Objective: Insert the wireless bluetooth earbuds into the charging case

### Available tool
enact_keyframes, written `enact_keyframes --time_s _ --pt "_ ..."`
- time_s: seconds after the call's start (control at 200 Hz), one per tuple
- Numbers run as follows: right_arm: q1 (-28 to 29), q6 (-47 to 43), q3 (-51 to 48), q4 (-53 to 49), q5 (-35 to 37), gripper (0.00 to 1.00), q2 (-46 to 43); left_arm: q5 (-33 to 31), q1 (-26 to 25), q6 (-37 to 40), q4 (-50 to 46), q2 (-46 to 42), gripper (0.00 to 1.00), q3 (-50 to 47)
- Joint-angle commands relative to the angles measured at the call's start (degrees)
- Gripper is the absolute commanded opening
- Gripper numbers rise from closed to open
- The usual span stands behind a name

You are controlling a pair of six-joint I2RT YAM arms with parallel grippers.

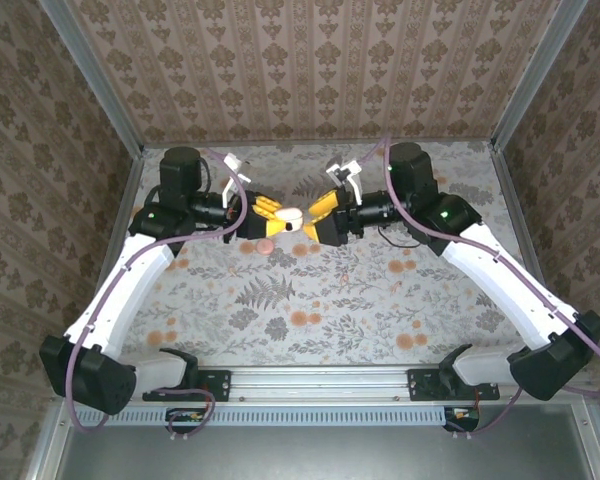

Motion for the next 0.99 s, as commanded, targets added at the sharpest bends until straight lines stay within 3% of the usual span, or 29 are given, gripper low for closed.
enact_keyframes --time_s 0.0,0.135,0.33,0.66,0.73,0.825,0.99 --pt "1.0 1.7 2.7 3.0 -3.5 0.66 1.5 3.5 -0.1 2.7 -2.7 0.4 0.0 1.9" --pt "1.8 2.3 4.7 2.7 -3.2 0.55 3.4 2.9 -0.3 3.7 -3.9 0.8 0.0 1.9" --pt "2.8 3.3 5.6 3.3 -4.3 0.49 6.6 2.7 -0.5 5.1 -6.1 1.5 0.0 2.2" --pt "4.2 4.2 6.8 2.9 -4.8 0.23 9.7 0.6 0.7 7.4 -8.1 1.7 0.0 2.8" --pt "4.2 5.4 5.8 4.7 -3.0 0.18 9.5 -1.5 1.1 7.2 -7.6 1.1 0.07 2.3" --pt "4.2 7.8 4.0 8.6 -1.1 0.13 9.1 -5.4 1.5 5.0 -4.4 -0.3 0.25 1.0" --pt "4.2 12.1 0.3 17.3 2.1 0.08 8.3 -16.5 2.0 -2.7 6.4 -5.0 0.65 -4.3"
